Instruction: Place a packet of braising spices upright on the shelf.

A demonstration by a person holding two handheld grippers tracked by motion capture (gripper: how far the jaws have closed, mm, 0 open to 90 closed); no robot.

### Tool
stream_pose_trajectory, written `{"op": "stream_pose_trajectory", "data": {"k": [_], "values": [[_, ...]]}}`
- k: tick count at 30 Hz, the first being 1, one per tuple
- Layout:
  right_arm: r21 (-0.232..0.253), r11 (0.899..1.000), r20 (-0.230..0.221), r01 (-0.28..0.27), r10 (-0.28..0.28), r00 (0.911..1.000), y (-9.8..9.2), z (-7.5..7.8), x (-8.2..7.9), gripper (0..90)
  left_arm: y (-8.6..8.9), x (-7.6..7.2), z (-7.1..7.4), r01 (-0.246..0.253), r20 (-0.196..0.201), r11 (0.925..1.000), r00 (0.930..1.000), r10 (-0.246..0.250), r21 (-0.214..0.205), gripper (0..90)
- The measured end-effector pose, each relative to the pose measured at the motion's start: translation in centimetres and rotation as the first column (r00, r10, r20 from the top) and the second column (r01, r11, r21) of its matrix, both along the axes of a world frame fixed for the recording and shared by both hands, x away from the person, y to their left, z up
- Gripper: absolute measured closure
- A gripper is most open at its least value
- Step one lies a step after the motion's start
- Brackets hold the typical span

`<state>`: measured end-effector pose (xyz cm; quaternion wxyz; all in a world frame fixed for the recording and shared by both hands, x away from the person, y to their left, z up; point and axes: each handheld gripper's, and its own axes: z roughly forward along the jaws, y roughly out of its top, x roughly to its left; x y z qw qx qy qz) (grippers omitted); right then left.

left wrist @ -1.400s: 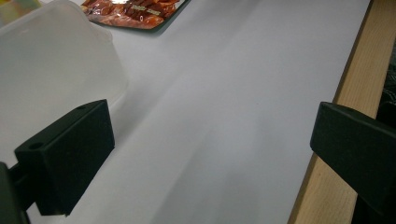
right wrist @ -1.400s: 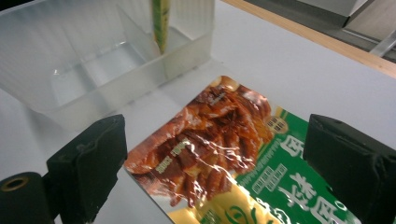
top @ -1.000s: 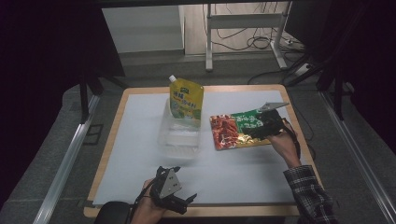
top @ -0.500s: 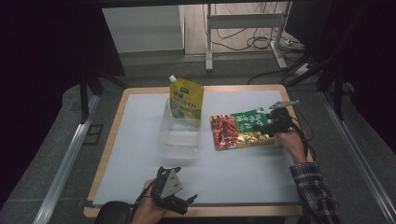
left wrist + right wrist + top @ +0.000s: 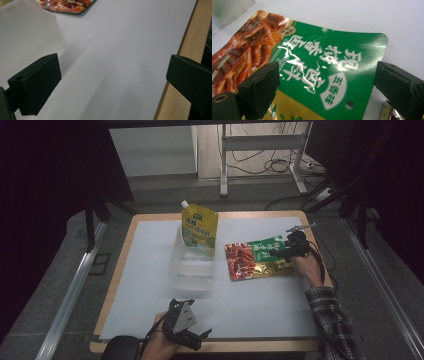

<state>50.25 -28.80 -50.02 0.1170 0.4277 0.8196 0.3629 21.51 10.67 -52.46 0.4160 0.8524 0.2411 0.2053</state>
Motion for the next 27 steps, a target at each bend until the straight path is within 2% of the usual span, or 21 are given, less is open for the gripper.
{"op": "stream_pose_trajectory", "data": {"k": [4, 6, 11, 15, 16, 22, 25, 27], "values": [[-0.009, 0.999, -0.021, 0.030, -0.031, 0.9993, 0.1, -0.2, 0.6, 6.0, 0.1, 0.0, 0.0, -0.003, -0.001, 1.0000, 1.0000, 0.003, -0.002, 0.0], [-0.021, 0.999, -0.050, 0.046, -0.047, 0.9977, 0.1, -0.4, 1.1, 5.8, 0.1, 0.0, 0.0, -0.003, -0.001, 1.0000, 1.0000, 0.003, -0.002, 0.0], [-0.014, 0.998, -0.089, 0.053, -0.054, 0.9946, 0.2, -0.8, 1.5, 5.7, 0.0, 0.0, 0.0, 0.001, -0.002, 1.0000, 1.0000, -0.001, 0.002, 0.0], [0.011, 0.999, -0.095, 0.047, -0.046, 0.9944, 0.2, -0.9, 1.4, 5.7, 0.0, 0.0, 0.0, 0.003, -0.002, 1.0000, 1.0000, -0.003, 0.005, 0.0], [0.041, 0.999, -0.107, 0.025, -0.021, 0.9940, 0.2, -0.8, 1.3, 5.7, -0.1, 0.0, -0.1, 0.003, -0.003, 1.0000, 1.0000, -0.003, 0.004, 0.0], [0.080, 0.997, -0.103, -0.006, 0.015, 0.9946, 0.4, -0.5, 0.7, 5.7, -0.1, 0.0, -0.1, 0.006, -0.002, 0.9999, 1.0000, -0.006, 0.010, 0.0], [0.115, 0.993, -0.130, 0.004, 0.011, 0.9915, 0.4, -0.1, 0.2, 5.9, -0.2, 0.0, -0.1, 0.008, -0.002, 0.9999, 1.0000, -0.008, 0.013, 0.0], [0.124, 0.992, -0.127, 0.005, 0.011, 0.9918, 0.5, 0.1, -0.1, 3.9, -0.2, -0.1, -0.1, 0.008, -0.001, 0.9999, 1.0000, -0.008, 0.012, 0.0]]}}
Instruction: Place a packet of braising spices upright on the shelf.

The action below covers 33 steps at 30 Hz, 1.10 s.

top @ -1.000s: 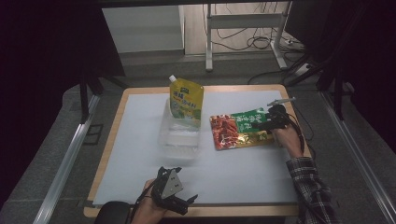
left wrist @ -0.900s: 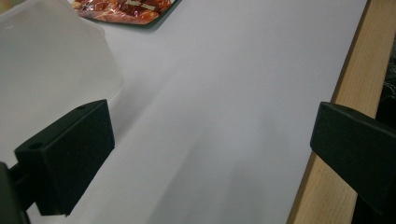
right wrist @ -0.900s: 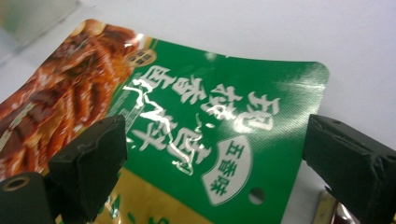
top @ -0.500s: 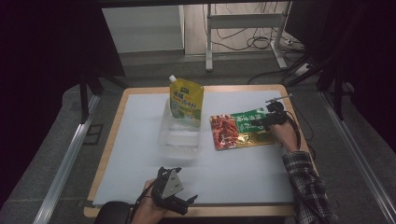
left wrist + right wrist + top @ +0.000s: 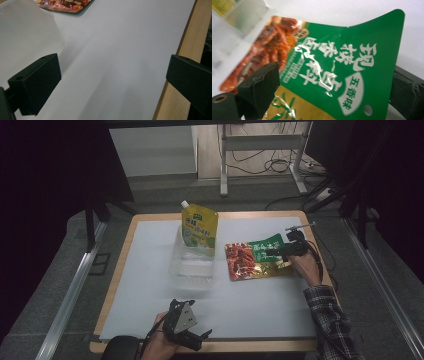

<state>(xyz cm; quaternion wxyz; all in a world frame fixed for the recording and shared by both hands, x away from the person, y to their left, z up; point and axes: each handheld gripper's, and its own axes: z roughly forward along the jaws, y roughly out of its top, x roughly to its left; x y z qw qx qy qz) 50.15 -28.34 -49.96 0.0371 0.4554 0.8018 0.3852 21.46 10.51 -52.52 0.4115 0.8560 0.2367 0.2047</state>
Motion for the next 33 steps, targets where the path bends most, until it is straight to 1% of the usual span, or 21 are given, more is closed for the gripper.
{"op": "stream_pose_trajectory", "data": {"k": [2, 4, 9, 11, 12, 13, 14, 15, 16, 17, 18, 20, 21, 22, 24, 26, 27, 28, 30, 32, 33], "values": [[-0.018, 1.000, 0.008, -0.009, 0.009, 0.9999, 0.2, 0.0, -0.4, 2.6, 0.0, 0.0, 0.0, -0.001, 0.000, 1.0000, 1.0000, 0.001, -0.001, 0.0], [-0.035, 0.999, 0.003, -0.009, 0.009, 1.0000, 0.4, -0.1, -0.6, 1.5, 0.0, 0.0, 0.0, 0.000, 0.000, 1.0000, 1.0000, 0.000, 0.000, 0.0], [-0.018, 1.000, -0.025, 0.008, -0.008, 0.9997, 0.3, -0.1, -1.0, 1.6, 0.0, 0.0, 0.0, 0.000, 0.000, 1.0000, 1.0000, 0.000, 0.002, 0.0], [-0.027, 1.000, -0.048, 0.016, -0.017, 0.9987, 0.3, -0.2, -1.1, 1.7, 0.0, 0.0, 0.0, 0.001, 0.000, 1.0000, 1.0000, -0.001, 0.003, 0.0], [-0.033, 0.999, -0.051, 0.009, -0.011, 0.9987, 0.4, -0.2, -1.2, 2.7, -0.1, 0.0, 0.0, 0.001, 0.000, 1.0000, 1.0000, -0.001, 0.004, 0.0], [-0.048, 0.999, -0.045, 0.004, -0.006, 0.9990, 0.4, -0.2, -1.3, 5.7, -0.1, 0.0, 0.0, 0.002, 0.000, 1.0000, 1.0000, -0.002, 0.006, 0.0], [-0.073, 0.997, -0.039, 0.007, -0.010, 0.9992, 0.5, -0.2, -1.4, 9.5, -0.1, 0.0, 0.0, 0.002, 0.001, 1.0000, 1.0000, -0.002, 0.007, 0.0], [-0.093, 0.995, -0.029, 0.016, -0.019, 0.9994, 0.5, -0.2, -1.5, 14.8, -0.1, 0.0, 0.0, 0.002, 0.001, 1.0000, 1.0000, -0.002, 0.007, 0.0], [-0.110, 0.994, -0.015, 0.026, -0.028, 0.9995, 0.5, -0.1, -1.7, 22.2, -0.1, -0.1, 0.0, 0.002, 0.003, 1.0000, 1.0000, -0.002, 0.008, 0.0], [-0.110, 0.994, -0.015, 0.026, -0.028, 0.9995, 0.5, -0.1, -1.7, 22.2, -0.1, -0.1, 0.0, 0.002, 0.003, 1.0000, 1.0000, -0.002, 0.008, 0.0], [-0.137, 0.990, 0.013, 0.040, -0.039, 0.9992, 0.5, 0.2, -1.9, 35.9, -0.1, -0.1, 0.0, 0.002, 0.002, 1.0000, 1.0000, -0.002, 0.009, 0.0], [-0.134, 0.990, 0.028, 0.047, -0.044, 0.9987, 0.3, 0.5, -2.2, 48.2, -0.1, -0.1, 0.0, 0.002, 0.004, 1.0000, 1.0000, -0.002, 0.010, 0.0], [-0.139, 0.989, 0.036, 0.047, -0.042, 0.9984, 0.3, 0.6, -2.3, 52.3, -0.1, -0.1, 0.0, 0.002, 0.004, 0.9999, 1.0000, -0.002, 0.010, 0.0], [-0.139, 0.989, 0.041, 0.051, -0.045, 0.9981, 0.3, 0.7, -2.4, 55.7, -0.1, -0.1, 0.0, 0.001, 0.004, 0.9999, 1.0000, -0.001, 0.011, 0.0], [-0.139, 0.989, 0.011, 0.042, -0.040, 0.9991, 0.3, 0.5, -2.5, 59.3, -0.2, -0.1, 0.0, 0.002, 0.005, 0.9999, 1.0000, -0.002, 0.013, 0.0], [-0.163, 0.986, 0.023, 0.039, -0.036, 0.9991, 0.5, 0.4, -2.7, 68.3, -0.2, -0.1, 0.0, 0.003, 0.005, 0.9999, 1.0000, -0.003, 0.014, 0.0], [-0.163, 0.986, 0.023, 0.039, -0.036, 0.9991, 0.5, 0.4, -2.7, 68.3, -0.2, -0.1, 0.0, 0.003, 0.005, 0.9999, 1.0000, -0.003, 0.014, 0.0], [-0.160, 0.987, 0.008, 0.013, -0.012, 0.9999, 0.7, 0.3, -2.8, 73.2, -0.2, -0.1, 0.0, 0.004, 0.006, 0.9999, 1.0000, -0.004, 0.016, 0.0], [-0.188, 0.982, -0.014, -0.004, 0.001, 0.9999, 1.3, -0.2, -2.9, 74.8, -0.2, -0.1, 0.0, 0.004, 0.007, 0.9999, 1.0000, -0.004, 0.017, 0.0], [-0.223, 0.975, -0.004, -0.009, 0.008, 1.0000, 1.8, -0.5, -3.0, 79.3, -0.2, -0.1, 0.0, 0.003, 0.008, 0.9999, 1.0000, -0.003, 0.016, 0.0], [-0.221, 0.975, 0.004, -0.004, 0.005, 1.0000, 1.9, -0.3, -3.0, 81.3, -0.2, -0.1, 0.0, 0.003, 0.008, 0.9999, 1.0000, -0.003, 0.015, 0.0]]}}
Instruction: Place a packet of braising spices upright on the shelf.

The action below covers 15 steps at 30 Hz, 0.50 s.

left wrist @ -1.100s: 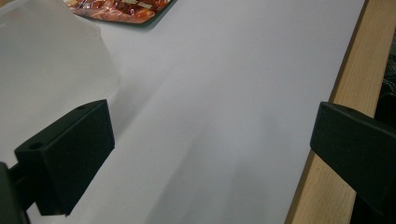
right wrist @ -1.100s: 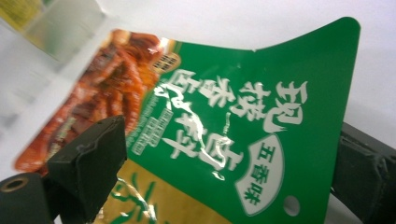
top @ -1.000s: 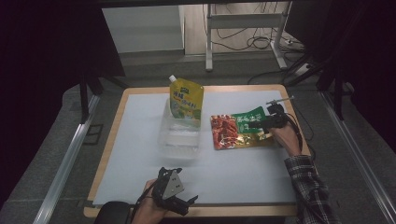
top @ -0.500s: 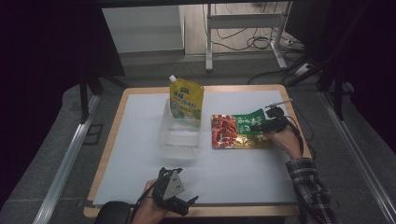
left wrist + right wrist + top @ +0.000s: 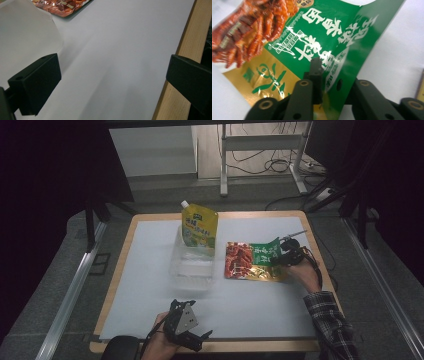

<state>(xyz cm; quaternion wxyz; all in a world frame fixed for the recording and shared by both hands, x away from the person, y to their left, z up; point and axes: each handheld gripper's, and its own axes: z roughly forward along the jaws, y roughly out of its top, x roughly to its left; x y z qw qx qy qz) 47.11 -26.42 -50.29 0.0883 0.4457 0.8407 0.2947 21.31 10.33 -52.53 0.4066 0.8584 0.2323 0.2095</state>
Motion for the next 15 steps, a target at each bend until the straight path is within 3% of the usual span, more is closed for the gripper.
{"op": "stream_pose_trajectory", "data": {"k": [5, 10, 11, 15], "values": [[0.023, 1.000, 0.054, 0.008, -0.010, 0.9985, 0.2, 0.9, -0.4, 88.5, 0.0, 0.0, 0.0, 0.000, 0.001, 1.0000, 1.0000, 0.000, 0.001, 0.0], [0.084, 0.996, 0.039, 0.021, -0.025, 0.9989, -0.2, 1.5, -0.5, 87.2, -0.1, 0.0, 0.0, -0.001, 0.003, 1.0000, 1.0000, 0.001, 0.007, 0.0], [0.117, 0.993, 0.037, 0.026, -0.030, 0.9989, -0.4, 1.7, -0.4, 85.5, -0.1, 0.0, 0.0, 0.000, 0.003, 1.0000, 1.0000, 0.000, 0.008, 0.0], [0.139, 0.990, 0.040, 0.008, -0.013, 0.9991, -0.7, 2.0, -0.4, 85.4, -0.1, 0.0, -0.1, -0.003, 0.006, 0.9999, 1.0000, 0.003, 0.016, 0.0]]}}
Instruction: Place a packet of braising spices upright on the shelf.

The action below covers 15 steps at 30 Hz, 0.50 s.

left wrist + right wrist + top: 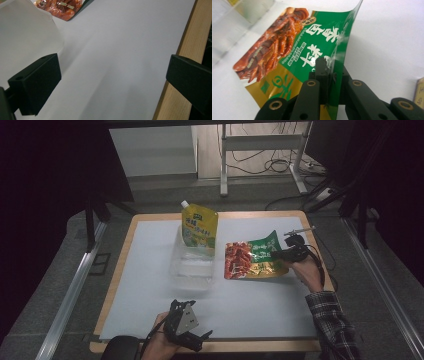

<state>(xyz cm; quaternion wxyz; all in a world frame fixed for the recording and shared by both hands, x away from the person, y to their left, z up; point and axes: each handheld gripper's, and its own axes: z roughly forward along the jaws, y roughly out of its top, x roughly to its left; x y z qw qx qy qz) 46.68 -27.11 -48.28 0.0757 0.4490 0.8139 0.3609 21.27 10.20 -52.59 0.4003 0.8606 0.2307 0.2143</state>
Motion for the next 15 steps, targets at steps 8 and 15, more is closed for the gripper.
{"op": "stream_pose_trajectory", "data": {"k": [8, 15], "values": [[-0.018, 0.999, 0.065, -0.040, 0.041, 0.9971, 0.4, 0.7, -0.6, 88.8, 0.0, 0.0, 0.0, -0.001, 0.001, 1.0000, 1.0000, 0.001, -0.001, 0.0], [0.053, 0.996, 0.106, -0.069, 0.063, 0.9923, 0.4, 2.0, -1.0, 88.9, 0.0, 0.0, 0.0, -0.001, 0.002, 1.0000, 1.0000, 0.001, 0.001, 0.0]]}}
